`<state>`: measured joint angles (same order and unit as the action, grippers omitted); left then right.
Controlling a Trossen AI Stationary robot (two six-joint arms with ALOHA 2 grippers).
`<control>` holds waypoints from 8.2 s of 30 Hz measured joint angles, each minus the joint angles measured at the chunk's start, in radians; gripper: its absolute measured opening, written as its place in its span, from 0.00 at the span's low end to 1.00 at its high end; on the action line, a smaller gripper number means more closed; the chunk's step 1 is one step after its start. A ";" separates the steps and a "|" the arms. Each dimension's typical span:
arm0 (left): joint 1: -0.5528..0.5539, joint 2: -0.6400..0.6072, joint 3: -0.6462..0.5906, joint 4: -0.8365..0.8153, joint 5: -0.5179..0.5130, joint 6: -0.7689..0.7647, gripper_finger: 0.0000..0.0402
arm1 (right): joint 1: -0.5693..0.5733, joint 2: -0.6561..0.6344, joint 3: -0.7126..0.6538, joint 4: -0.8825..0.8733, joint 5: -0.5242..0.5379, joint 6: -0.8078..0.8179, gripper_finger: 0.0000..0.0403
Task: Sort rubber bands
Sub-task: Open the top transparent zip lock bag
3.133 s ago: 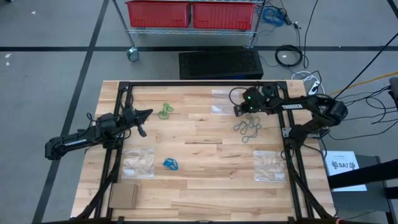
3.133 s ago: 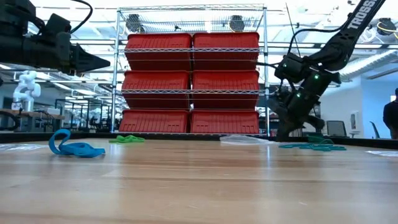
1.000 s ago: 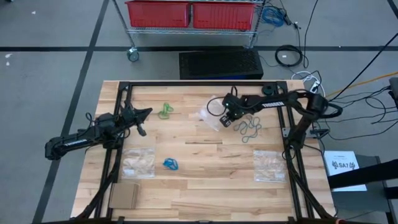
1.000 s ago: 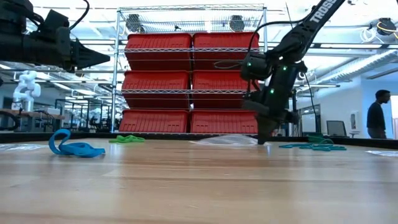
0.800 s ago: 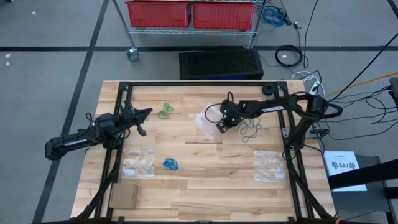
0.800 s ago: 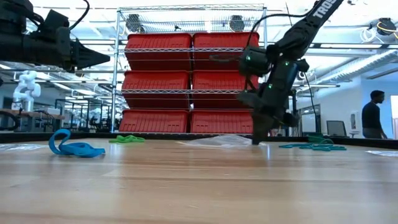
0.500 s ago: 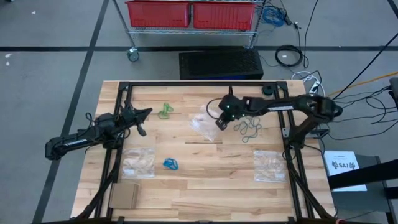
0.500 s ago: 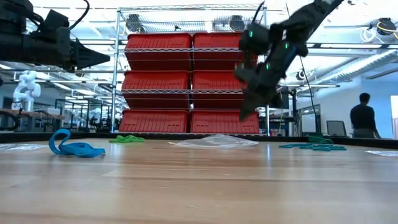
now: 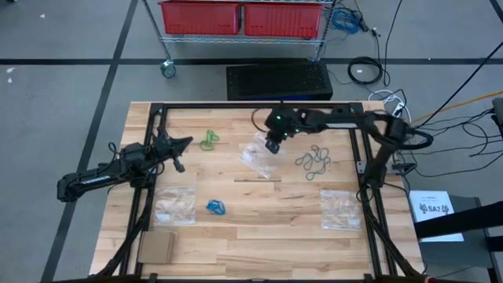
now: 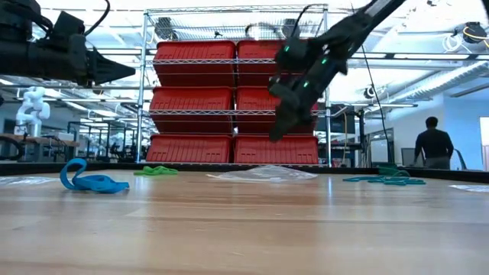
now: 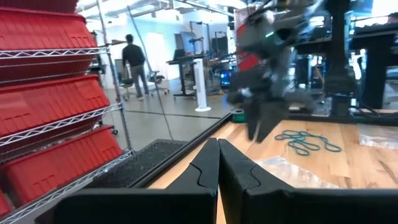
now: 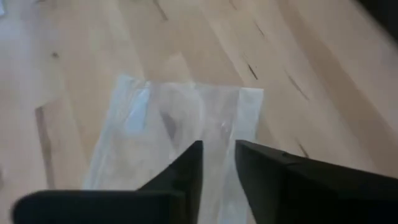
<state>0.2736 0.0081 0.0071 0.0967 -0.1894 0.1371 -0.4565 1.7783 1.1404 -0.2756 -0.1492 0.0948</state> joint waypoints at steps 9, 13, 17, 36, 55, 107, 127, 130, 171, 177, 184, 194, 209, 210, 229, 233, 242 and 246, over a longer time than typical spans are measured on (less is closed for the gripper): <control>-0.001 0.000 0.000 0.028 0.063 -0.001 0.01 | -0.059 0.222 0.215 -0.159 -0.038 0.028 0.35; 0.000 0.000 0.000 0.079 0.131 -0.008 0.01 | -0.074 0.279 0.304 -0.250 -0.041 0.027 0.32; 0.000 0.000 0.000 0.078 0.137 -0.051 0.01 | -0.082 0.326 0.352 -0.329 -0.056 0.027 0.28; 0.000 0.000 0.000 0.069 0.137 -0.093 0.01 | -0.079 0.128 0.325 -0.346 0.010 0.042 0.00; -0.001 0.060 0.000 0.052 0.152 -0.147 0.24 | 0.036 0.156 0.135 -0.200 0.055 0.023 0.51; -0.001 0.457 0.000 0.677 0.309 -0.157 0.23 | 0.316 -0.465 0.005 0.393 0.543 -0.012 0.00; -0.039 1.089 0.240 1.233 0.371 -0.121 0.18 | 0.459 -0.497 -0.193 1.129 0.544 -0.137 0.00; -0.059 1.198 0.317 1.220 0.377 -0.073 0.24 | 0.459 -0.497 -0.193 1.157 0.545 -0.137 0.00; -0.246 1.555 0.789 1.085 -0.060 0.292 0.15 | 0.465 -0.460 -0.191 1.071 0.596 -0.125 0.00; -0.293 1.549 0.789 1.048 -0.125 0.383 0.02 | 0.464 -0.496 -0.191 0.843 0.685 -0.144 0.00; -0.328 1.525 0.789 0.849 -0.277 0.445 0.01 | 0.464 -0.580 -0.191 0.486 0.762 -0.127 0.05; -0.340 1.449 0.789 0.458 -0.317 0.366 0.00 | 0.464 -0.740 -0.191 -0.013 0.738 -0.012 0.31; -0.281 1.402 0.789 -0.079 -0.310 0.160 0.00 | 0.465 -0.632 -0.192 -0.161 0.536 -0.033 0.43; -0.275 1.402 0.789 -0.090 -0.300 0.154 0.00 | 0.466 -0.613 -0.192 -0.132 0.533 -0.034 0.42; -0.246 1.402 0.789 -0.113 -0.204 0.103 0.00 | 0.468 -0.156 0.223 -0.086 0.431 -0.186 0.41; -0.247 1.402 0.789 -0.113 -0.204 0.099 0.00 | 0.454 -0.087 0.307 -0.163 0.430 -0.175 0.38; -0.246 1.402 0.789 -0.110 -0.204 0.080 0.01 | 0.436 -0.028 0.323 -0.161 0.435 -0.188 0.02; -0.247 1.402 0.789 -0.103 -0.204 0.086 0.08 | 0.436 -0.056 0.323 -0.183 0.438 -0.187 0.00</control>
<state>0.0266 1.4097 0.7956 -0.0066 -0.3935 0.2234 -0.0204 1.7219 1.4635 -0.4582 0.2886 -0.0917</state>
